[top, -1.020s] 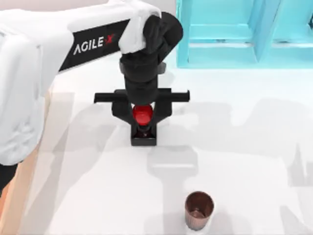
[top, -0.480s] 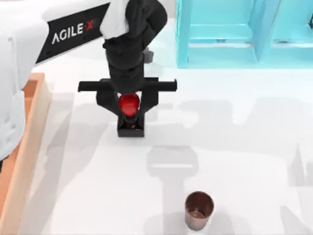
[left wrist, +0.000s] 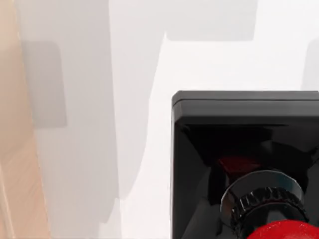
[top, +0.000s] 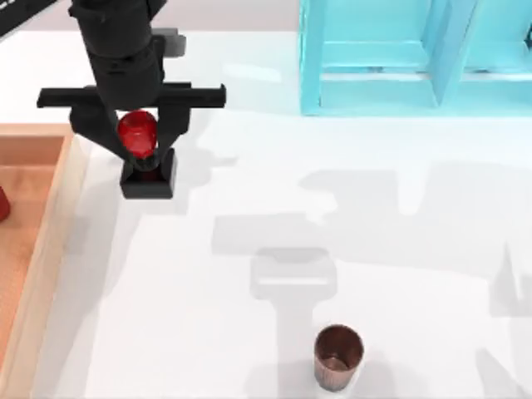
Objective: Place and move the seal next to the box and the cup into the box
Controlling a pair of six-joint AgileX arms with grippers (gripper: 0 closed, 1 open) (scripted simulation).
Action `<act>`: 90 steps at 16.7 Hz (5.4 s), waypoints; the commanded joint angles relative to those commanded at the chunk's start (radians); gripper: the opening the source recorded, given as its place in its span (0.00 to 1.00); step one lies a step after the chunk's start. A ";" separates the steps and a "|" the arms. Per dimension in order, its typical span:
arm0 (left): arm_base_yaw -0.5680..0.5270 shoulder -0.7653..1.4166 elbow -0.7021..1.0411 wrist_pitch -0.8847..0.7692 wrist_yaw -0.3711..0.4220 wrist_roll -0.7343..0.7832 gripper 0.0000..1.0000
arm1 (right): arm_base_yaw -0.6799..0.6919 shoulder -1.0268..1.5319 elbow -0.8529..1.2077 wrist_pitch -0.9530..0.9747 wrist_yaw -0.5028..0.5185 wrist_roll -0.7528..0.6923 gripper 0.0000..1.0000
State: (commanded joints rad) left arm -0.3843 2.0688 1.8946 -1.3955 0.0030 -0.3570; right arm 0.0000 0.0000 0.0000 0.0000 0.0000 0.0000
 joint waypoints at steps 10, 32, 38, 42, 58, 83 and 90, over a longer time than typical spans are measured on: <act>-0.036 -0.225 -0.242 0.020 -0.006 -0.036 0.00 | 0.000 0.000 0.000 0.000 0.000 0.000 1.00; -0.080 -0.520 -0.804 0.282 -0.008 -0.083 0.00 | 0.000 0.000 0.000 0.000 0.000 0.000 1.00; -0.080 -0.518 -0.817 0.295 -0.008 -0.083 0.08 | 0.000 0.000 0.000 0.000 0.000 0.000 1.00; -0.080 -0.518 -0.817 0.295 -0.008 -0.083 0.38 | 0.000 0.000 0.000 0.000 0.000 0.000 1.00; -0.080 -0.518 -0.817 0.295 -0.008 -0.083 1.00 | 0.000 0.000 0.000 0.000 0.000 0.000 1.00; -0.378 -0.256 -0.240 -0.035 -0.004 -0.388 1.00 | 0.000 0.000 0.000 0.000 0.000 0.000 1.00; -0.706 0.018 -0.054 0.069 0.000 -0.705 1.00 | 0.000 0.000 0.000 0.000 0.000 0.000 1.00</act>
State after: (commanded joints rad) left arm -1.0902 2.0864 1.8404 -1.3269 0.0034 -1.0625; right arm 0.0000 0.0000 0.0000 0.0000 0.0000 0.0000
